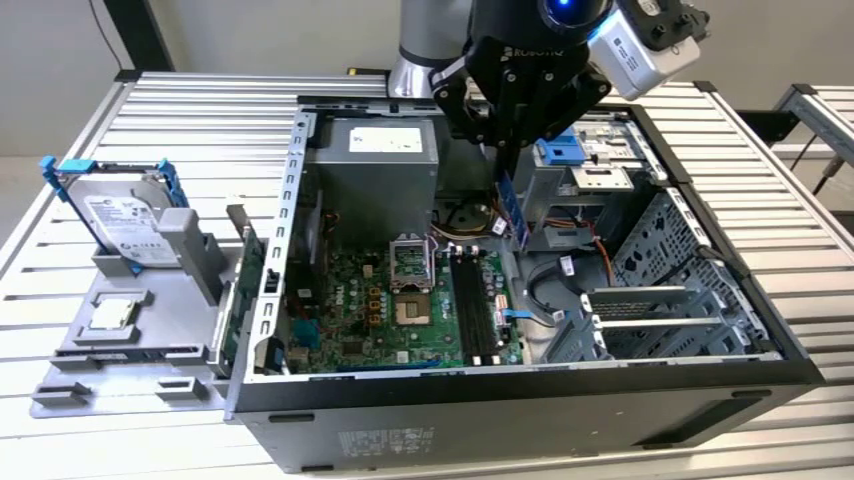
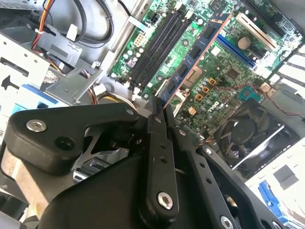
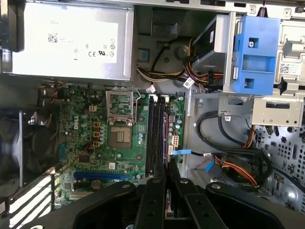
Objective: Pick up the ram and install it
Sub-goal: 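Insert the ram into the slot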
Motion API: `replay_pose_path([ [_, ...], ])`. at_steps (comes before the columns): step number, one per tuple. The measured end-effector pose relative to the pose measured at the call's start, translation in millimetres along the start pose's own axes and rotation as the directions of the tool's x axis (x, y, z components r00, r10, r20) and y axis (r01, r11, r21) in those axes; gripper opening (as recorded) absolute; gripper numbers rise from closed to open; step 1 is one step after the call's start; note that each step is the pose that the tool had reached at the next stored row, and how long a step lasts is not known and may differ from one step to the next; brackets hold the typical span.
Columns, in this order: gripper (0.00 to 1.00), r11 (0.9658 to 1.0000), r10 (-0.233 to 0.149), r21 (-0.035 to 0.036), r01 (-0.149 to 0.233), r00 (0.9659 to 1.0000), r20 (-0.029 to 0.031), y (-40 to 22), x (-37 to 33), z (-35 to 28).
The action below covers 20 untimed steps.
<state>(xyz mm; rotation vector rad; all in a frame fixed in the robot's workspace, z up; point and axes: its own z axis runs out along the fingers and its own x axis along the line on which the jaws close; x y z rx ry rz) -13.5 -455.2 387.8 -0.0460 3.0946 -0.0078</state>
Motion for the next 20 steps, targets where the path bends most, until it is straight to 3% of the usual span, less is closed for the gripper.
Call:
replay_pose_path([
  [20, 0.00, 1.0000, 0.000, 0.0000, 0.000, 1.0000, 0.0000, 0.0, 0.5, 11.3],
])
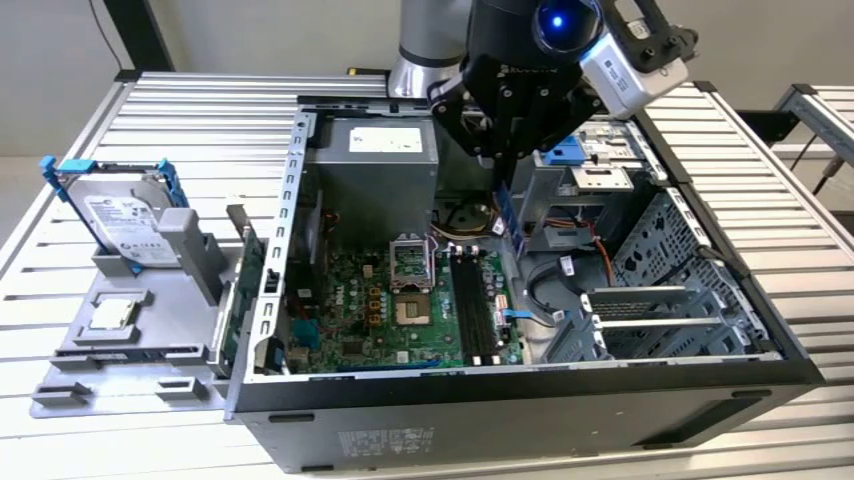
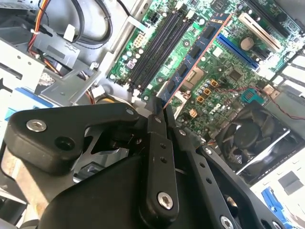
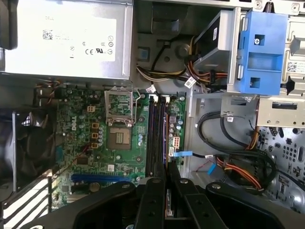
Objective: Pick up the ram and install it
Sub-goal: 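Insert the ram into the slot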
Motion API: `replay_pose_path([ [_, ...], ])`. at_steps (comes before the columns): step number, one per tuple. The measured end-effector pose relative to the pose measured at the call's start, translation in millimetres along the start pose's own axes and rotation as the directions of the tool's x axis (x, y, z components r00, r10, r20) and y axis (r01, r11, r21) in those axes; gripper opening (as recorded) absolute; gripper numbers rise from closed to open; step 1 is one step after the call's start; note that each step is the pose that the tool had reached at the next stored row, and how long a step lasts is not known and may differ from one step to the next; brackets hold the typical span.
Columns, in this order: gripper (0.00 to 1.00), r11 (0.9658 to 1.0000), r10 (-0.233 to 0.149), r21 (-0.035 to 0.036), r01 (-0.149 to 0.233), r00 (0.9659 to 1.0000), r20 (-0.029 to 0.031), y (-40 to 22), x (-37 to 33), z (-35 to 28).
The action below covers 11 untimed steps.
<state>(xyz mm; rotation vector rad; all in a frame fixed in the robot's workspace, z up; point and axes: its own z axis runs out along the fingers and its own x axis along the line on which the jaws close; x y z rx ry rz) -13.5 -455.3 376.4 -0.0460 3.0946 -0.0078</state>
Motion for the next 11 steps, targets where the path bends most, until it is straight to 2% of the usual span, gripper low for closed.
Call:
replay_pose_path([
  [6, 0.00, 1.0000, 0.000, 0.0001, 0.000, 1.0000, 0.0000, 0.0, 0.3, 5.4],
  [11, 0.00, 1.0000, 0.000, -0.0001, 0.000, 1.0000, 0.0000, 0.1, 0.2, 13.9],
])
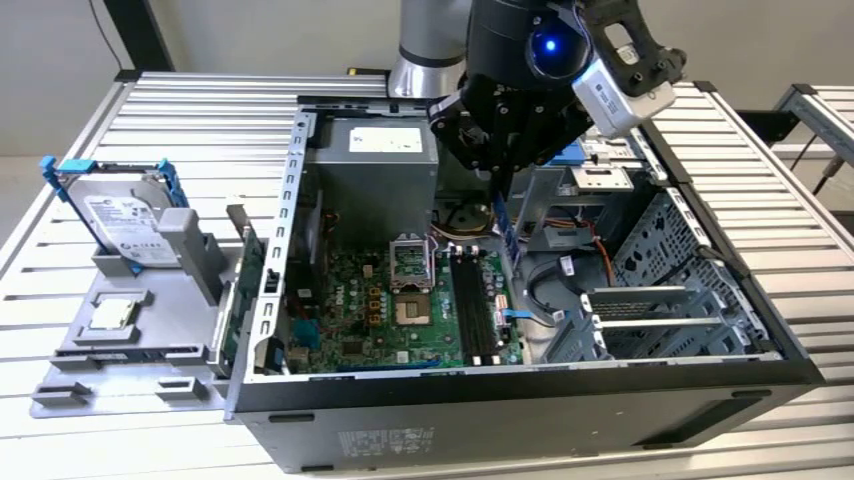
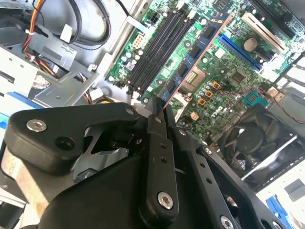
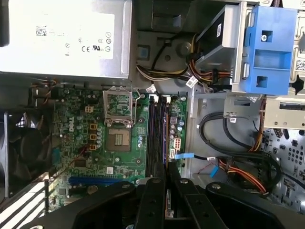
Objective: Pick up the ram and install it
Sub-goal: 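Insert the ram into the slot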
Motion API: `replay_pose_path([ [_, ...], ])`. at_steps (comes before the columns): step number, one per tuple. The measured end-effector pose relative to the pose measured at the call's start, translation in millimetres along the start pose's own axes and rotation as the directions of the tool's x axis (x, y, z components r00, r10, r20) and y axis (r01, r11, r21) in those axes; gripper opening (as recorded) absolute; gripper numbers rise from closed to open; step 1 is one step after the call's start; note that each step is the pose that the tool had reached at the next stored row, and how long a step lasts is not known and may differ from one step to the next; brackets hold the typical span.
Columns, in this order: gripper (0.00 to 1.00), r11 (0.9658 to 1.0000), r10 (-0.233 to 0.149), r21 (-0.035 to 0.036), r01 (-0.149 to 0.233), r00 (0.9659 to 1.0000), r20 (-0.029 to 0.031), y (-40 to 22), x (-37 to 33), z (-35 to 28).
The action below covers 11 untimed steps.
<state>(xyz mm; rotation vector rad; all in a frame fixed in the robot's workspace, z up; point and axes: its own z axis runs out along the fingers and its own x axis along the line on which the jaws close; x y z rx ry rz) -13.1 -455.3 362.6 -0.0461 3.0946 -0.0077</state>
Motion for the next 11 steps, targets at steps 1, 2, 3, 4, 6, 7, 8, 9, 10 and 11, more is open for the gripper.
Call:
replay_pose_path([
  [1, 0.00, 1.0000, 0.000, 0.0001, 0.000, 1.0000, 0.0000, 0.0, -0.4, 2.0],
  [2, 0.00, 1.0000, 0.000, 0.0001, 0.000, 1.0000, 0.0000, 0.0, -0.7, 3.8],
  [3, 0.00, 1.0000, 0.000, 0.0001, 0.000, 1.0000, 0.0000, 0.0, -0.9, 5.6],
  [4, 0.00, 1.0000, 0.002, 0.0000, -0.002, 1.0000, 0.0000, 0.0, -1.1, 7.5],
  [6, 0.00, 1.0000, 0.009, 0.0004, -0.009, 1.0000, 0.0000, -0.3, -1.6, 11.0],
  [7, 0.00, 0.9999, 0.014, 0.0008, -0.014, 0.9999, -0.0001, -0.4, -2.1, 12.9],
  [8, 0.00, 0.9998, 0.020, 0.0010, -0.020, 0.9998, -0.0001, -0.5, -2.5, 14.8],
  [9, 0.00, 0.9997, 0.025, 0.0011, -0.025, 0.9997, -0.0001, -0.7, -2.6, 16.7],
  [10, 0.00, 0.9995, 0.030, 0.0015, -0.030, 0.9995, 0.0000, -1.0, -2.6, 18.4],
  [11, 0.00, 0.9994, 0.036, 0.0016, -0.036, 0.9994, 0.0002, -1.3, -2.5, 20.3],
])
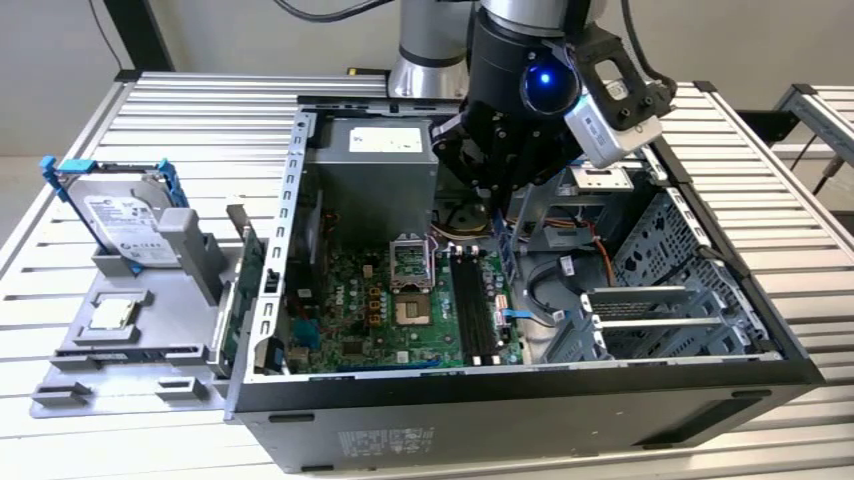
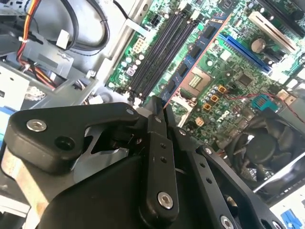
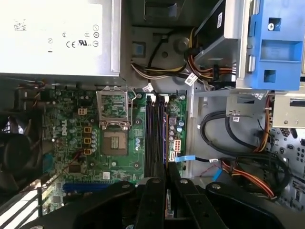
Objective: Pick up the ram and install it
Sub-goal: 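Insert the ram into the slot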
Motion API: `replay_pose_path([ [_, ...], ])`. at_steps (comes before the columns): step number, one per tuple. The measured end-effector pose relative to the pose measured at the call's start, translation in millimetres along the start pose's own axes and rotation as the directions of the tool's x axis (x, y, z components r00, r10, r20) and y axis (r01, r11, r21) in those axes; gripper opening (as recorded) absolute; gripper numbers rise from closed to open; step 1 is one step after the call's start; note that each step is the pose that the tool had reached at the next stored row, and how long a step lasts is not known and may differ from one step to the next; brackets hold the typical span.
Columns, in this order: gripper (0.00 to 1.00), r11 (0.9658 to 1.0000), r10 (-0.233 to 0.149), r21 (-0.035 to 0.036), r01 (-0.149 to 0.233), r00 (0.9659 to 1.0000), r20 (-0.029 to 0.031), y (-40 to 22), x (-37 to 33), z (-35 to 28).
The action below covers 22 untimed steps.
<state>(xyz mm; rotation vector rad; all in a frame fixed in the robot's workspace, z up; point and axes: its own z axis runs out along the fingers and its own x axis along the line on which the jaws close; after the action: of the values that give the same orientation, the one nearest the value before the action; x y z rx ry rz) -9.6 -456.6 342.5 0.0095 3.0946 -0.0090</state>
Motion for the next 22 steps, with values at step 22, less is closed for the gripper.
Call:
replay_pose_path([
  [22, 0.00, 0.9964, 0.084, 0.0040, -0.084, 0.9964, 0.0001, -1.8, -7.4, 40.5],
])
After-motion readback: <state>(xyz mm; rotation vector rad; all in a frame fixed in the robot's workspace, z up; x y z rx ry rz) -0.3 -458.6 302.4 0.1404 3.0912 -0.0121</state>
